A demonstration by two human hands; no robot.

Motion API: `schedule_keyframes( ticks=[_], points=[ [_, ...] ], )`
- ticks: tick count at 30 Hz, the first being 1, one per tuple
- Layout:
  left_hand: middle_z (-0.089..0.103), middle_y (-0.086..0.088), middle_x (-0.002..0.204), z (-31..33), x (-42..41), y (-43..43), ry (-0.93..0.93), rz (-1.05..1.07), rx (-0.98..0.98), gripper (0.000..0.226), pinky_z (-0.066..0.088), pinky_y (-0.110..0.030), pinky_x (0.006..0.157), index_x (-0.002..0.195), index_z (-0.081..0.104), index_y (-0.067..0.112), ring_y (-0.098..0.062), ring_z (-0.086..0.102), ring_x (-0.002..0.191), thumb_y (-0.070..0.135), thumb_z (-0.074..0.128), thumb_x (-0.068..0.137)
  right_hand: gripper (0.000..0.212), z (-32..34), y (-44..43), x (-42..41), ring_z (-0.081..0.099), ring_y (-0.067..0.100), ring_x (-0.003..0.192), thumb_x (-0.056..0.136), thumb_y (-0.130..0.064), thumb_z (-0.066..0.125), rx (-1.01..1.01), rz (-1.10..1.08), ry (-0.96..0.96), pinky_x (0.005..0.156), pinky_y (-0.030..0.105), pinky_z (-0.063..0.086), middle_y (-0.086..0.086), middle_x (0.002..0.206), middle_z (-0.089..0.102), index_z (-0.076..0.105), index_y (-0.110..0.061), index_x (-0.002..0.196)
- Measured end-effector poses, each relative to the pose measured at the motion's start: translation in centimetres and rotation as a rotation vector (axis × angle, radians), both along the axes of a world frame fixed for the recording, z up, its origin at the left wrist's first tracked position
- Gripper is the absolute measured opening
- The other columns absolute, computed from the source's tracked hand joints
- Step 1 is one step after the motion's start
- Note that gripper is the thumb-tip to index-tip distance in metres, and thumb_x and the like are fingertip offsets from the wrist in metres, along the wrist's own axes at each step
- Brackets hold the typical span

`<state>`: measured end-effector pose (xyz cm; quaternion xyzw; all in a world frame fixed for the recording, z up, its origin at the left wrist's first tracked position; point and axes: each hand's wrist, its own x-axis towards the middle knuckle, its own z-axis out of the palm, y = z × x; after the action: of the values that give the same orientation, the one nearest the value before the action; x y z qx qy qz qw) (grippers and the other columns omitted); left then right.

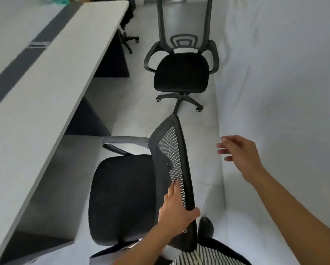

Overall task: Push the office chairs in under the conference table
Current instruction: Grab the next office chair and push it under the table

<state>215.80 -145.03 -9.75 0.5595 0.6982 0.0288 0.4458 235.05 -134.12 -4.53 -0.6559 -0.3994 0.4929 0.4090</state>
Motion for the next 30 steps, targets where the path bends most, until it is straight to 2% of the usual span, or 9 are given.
schedule_keyframes(
  ticks=[5, 9, 13, 15, 17, 20, 23, 27, 30],
  points=[
    [0.013, 0.010, 0.158, 0.4, -2.2, -1.3, -0.065, 0.015, 0.001, 0.101, 0.031, -0.042, 0.113, 0.148, 0.005, 0.035, -0.018, 0.023, 0.142, 0.038, 0.069, 0.070, 0.019, -1.4, 2.8, -2.9, 0.069, 0.017, 0.072, 0.091, -0.021, 0.059, -0.030, 0.192, -0.028, 0.064, 0.030, 0.051, 0.007, 0.088, 0.073, 0.066, -0.009, 0.103],
    [0.029, 0.013, 0.152, 1.3, -6.2, -4.4, -0.115, 0.046, 0.058, 0.091, 0.033, -0.032, 0.111, 0.144, 0.020, 0.040, -0.011, 0.033, 0.136, 0.036, 0.072, 0.069, 0.008, -2.2, 3.2, -5.5, 0.069, 0.024, 0.077, 0.089, -0.015, 0.059, 0.039, 0.321, -0.111, 0.063, 0.032, 0.050, 0.012, 0.090, 0.071, 0.066, -0.018, 0.088],
    [0.047, 0.015, 0.137, 1.3, -9.3, -10.1, -0.004, 0.061, 0.096, 0.076, 0.039, -0.022, 0.101, 0.139, 0.036, 0.039, -0.008, 0.048, 0.121, 0.041, 0.069, 0.070, 0.021, -3.4, 2.2, -8.1, 0.066, 0.024, 0.099, 0.087, -0.024, 0.062, 0.189, 0.448, -0.416, 0.083, 0.041, 0.053, 0.005, 0.106, 0.071, 0.066, -0.018, 0.106],
    [0.052, 0.016, 0.130, 0.8, -10.7, -13.8, 0.064, 0.070, 0.095, 0.070, 0.043, -0.024, 0.099, 0.135, 0.042, 0.040, -0.008, 0.052, 0.116, 0.046, 0.064, 0.068, 0.027, -3.4, 0.9, -9.6, 0.059, 0.026, 0.110, 0.087, -0.025, 0.062, 0.313, 0.529, -0.652, 0.085, 0.041, 0.049, 0.005, 0.116, 0.067, 0.064, -0.017, 0.113],
    [0.056, 0.017, 0.128, -0.2, -12.3, -17.8, 0.131, 0.092, 0.121, 0.064, 0.046, -0.025, 0.097, 0.130, 0.048, 0.040, -0.008, 0.055, 0.115, 0.050, 0.058, 0.068, 0.031, -3.8, -0.9, -11.1, 0.056, 0.030, 0.112, 0.086, -0.026, 0.063, 0.399, 0.643, -0.799, 0.084, 0.041, 0.048, 0.008, 0.117, 0.067, 0.064, -0.015, 0.114],
    [0.066, 0.016, 0.116, -1.8, -15.9, -23.7, 0.366, 0.129, 0.314, 0.054, 0.052, -0.023, 0.087, 0.117, 0.061, 0.036, -0.010, 0.065, 0.103, 0.064, 0.051, 0.072, 0.032, -5.4, -5.5, -12.0, 0.064, 0.025, 0.104, 0.085, -0.039, 0.062, 0.265, 0.891, -0.860, 0.086, 0.038, 0.050, 0.000, 0.113, 0.069, 0.066, -0.021, 0.112],
    [0.071, 0.009, 0.111, -2.4, -19.9, -26.7, 0.573, 0.135, 0.306, 0.069, 0.055, -0.035, 0.086, 0.112, 0.065, 0.032, -0.017, 0.068, 0.103, 0.082, 0.036, 0.073, 0.034, -6.9, -11.3, -11.6, 0.066, 0.016, 0.093, 0.085, -0.056, 0.052, 0.238, 1.061, -0.964, 0.078, 0.031, 0.050, -0.010, 0.101, 0.071, 0.068, -0.031, 0.103],
    [0.070, 0.004, 0.117, -2.0, -23.4, -27.5, 0.687, 0.112, 0.230, 0.081, 0.055, -0.041, 0.085, 0.116, 0.064, 0.030, -0.022, 0.065, 0.110, 0.088, 0.031, 0.069, 0.048, -7.1, -15.9, -12.4, 0.063, 0.014, 0.059, 0.088, -0.059, 0.038, 0.477, 0.971, -0.955, 0.050, 0.025, 0.043, -0.010, 0.067, 0.068, 0.070, -0.027, 0.070],
    [0.069, 0.002, 0.119, -1.9, -24.0, -27.7, 0.666, 0.148, 0.222, 0.082, 0.055, -0.042, 0.086, 0.115, 0.065, 0.028, -0.023, 0.064, 0.112, 0.088, 0.033, 0.069, 0.049, -6.8, -15.4, -14.0, 0.060, 0.014, 0.049, 0.083, -0.061, 0.036, 0.547, 0.905, -0.961, 0.043, 0.020, 0.033, -0.012, 0.057, 0.061, 0.066, -0.028, 0.064]
  ],
)
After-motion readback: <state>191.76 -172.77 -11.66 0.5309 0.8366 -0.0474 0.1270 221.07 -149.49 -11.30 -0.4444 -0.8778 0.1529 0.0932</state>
